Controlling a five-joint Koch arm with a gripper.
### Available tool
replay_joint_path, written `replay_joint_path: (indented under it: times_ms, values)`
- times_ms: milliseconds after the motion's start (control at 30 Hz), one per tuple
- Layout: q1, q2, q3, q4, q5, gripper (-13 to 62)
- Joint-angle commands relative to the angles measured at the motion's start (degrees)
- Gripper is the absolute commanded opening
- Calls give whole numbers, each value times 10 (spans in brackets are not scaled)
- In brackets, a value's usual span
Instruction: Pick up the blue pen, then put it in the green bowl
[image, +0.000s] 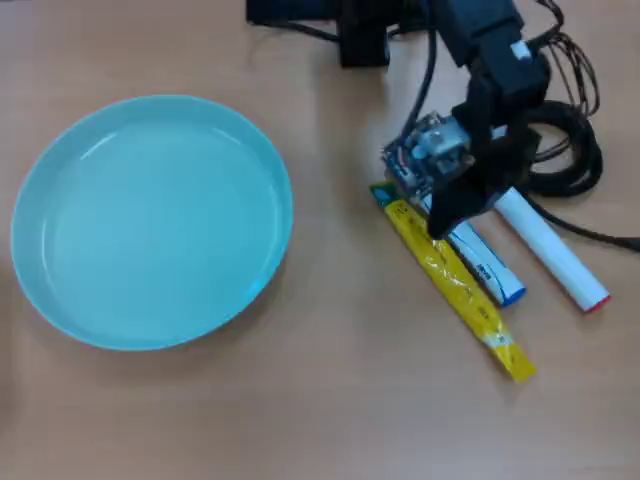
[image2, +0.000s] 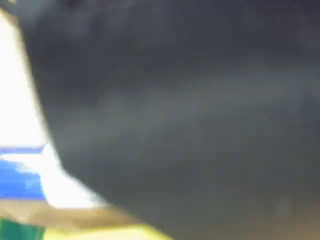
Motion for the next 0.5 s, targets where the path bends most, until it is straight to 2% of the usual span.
replay_joint_path:
  times_ms: [0,167,467]
  values:
    - [-18,41,-14,5,35,487]
    - [-40,36,3,5,76,488]
    - [-16,34,17,-5,71,483]
